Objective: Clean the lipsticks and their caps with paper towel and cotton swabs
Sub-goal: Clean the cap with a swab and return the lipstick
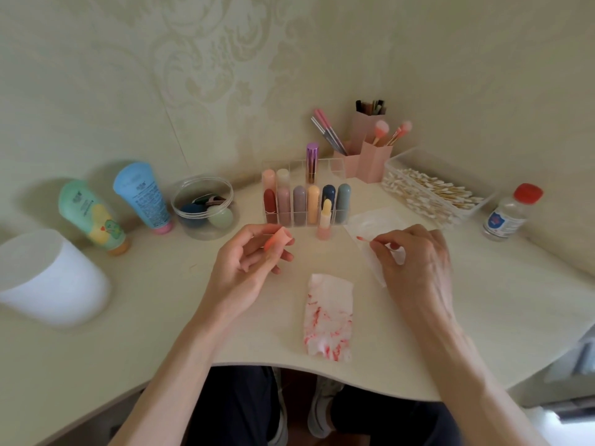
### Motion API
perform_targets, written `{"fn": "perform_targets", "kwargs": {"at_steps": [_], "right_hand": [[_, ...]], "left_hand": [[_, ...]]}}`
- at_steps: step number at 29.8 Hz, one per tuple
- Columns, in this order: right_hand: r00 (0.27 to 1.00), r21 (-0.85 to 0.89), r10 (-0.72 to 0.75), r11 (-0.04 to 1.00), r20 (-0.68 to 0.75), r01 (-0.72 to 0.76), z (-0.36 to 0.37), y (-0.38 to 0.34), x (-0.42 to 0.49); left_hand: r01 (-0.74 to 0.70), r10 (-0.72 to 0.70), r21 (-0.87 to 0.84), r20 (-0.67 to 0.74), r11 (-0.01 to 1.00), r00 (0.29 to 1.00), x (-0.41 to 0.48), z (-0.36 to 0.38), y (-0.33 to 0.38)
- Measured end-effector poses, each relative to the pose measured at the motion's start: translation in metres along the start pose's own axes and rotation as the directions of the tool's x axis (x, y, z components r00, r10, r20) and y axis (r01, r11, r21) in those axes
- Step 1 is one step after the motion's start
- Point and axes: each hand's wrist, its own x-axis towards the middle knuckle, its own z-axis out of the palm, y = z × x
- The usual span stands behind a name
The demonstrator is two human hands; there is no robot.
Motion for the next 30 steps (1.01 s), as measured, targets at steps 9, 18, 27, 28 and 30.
{"fn": "perform_targets", "kwargs": {"at_steps": [9, 18, 27, 28, 30], "right_hand": [[1.0, -0.051, 0.025, 0.998, 0.009, -0.024, 0.0, -0.004, -0.001], [0.95, 0.092, 0.038, 0.993, 0.31, -0.07, -0.003, -0.055, 0.029], [0.936, 0.119, 0.096, 0.982, 0.338, -0.143, 0.023, -0.072, 0.028], [0.943, 0.145, 0.067, 0.982, 0.327, -0.12, 0.023, -0.072, 0.027], [0.947, 0.249, -0.017, 0.966, 0.321, -0.067, 0.021, -0.073, 0.024]], "left_hand": [[-0.016, 0.016, 0.023, 0.025, 1.0, 1.0, 0.001, -0.002, -0.002], [-0.024, 0.025, -0.022, 0.049, 0.999, 0.999, 0.003, -0.002, -0.004], [-0.071, 0.072, -0.014, 0.12, 0.997, 0.99, 0.003, -0.004, -0.008], [-0.069, 0.069, -0.009, 0.115, 0.998, 0.991, 0.003, -0.004, -0.008], [-0.078, 0.078, 0.001, 0.086, 0.997, 0.993, 0.002, -0.005, -0.007]]}}
